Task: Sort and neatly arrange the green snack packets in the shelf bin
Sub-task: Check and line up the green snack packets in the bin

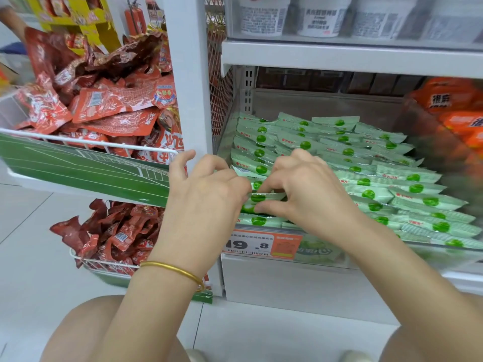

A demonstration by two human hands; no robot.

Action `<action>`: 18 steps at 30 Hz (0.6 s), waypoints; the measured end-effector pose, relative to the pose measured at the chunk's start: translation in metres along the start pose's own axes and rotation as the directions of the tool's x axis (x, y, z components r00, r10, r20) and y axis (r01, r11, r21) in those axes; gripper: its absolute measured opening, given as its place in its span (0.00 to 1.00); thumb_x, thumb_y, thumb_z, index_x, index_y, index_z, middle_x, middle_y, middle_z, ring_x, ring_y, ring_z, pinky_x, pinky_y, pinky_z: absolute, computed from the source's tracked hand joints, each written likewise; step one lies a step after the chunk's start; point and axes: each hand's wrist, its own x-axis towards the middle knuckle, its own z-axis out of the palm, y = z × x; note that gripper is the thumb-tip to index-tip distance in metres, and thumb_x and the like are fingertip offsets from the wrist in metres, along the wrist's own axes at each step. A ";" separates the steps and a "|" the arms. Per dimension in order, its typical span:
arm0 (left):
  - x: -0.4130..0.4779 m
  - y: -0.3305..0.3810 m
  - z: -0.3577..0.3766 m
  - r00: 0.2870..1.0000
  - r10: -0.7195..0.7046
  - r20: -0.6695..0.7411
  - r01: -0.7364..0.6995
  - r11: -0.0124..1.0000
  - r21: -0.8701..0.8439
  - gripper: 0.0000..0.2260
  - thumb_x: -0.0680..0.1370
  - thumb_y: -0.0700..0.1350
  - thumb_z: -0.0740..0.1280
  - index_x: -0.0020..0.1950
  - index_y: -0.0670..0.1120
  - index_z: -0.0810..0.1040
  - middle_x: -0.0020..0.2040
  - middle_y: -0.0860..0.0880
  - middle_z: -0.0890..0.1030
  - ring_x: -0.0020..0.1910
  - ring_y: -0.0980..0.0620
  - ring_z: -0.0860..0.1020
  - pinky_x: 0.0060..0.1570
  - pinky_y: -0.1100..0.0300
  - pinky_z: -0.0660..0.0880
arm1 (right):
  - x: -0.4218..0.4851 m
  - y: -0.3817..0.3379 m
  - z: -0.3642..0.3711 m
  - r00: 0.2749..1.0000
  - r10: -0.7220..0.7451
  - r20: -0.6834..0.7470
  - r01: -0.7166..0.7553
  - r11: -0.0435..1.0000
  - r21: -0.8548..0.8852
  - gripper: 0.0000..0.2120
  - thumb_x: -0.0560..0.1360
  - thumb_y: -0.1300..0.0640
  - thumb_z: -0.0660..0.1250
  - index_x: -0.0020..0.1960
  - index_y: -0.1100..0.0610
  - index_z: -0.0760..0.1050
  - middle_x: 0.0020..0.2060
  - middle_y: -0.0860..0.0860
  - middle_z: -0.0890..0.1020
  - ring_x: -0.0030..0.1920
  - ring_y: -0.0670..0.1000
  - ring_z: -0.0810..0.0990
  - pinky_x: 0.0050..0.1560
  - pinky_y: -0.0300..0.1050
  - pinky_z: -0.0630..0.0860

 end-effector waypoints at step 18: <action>0.006 0.006 0.018 0.999 -0.009 0.047 0.008 1.000 0.002 0.09 0.70 0.39 0.72 0.49 0.48 0.81 0.43 0.52 0.83 0.44 0.48 0.81 0.68 0.36 0.49 | 0.001 0.003 0.005 0.999 0.007 -0.051 -0.010 0.998 -0.058 0.09 0.65 0.47 0.75 0.36 0.52 0.82 0.38 0.48 0.68 0.44 0.51 0.63 0.43 0.46 0.59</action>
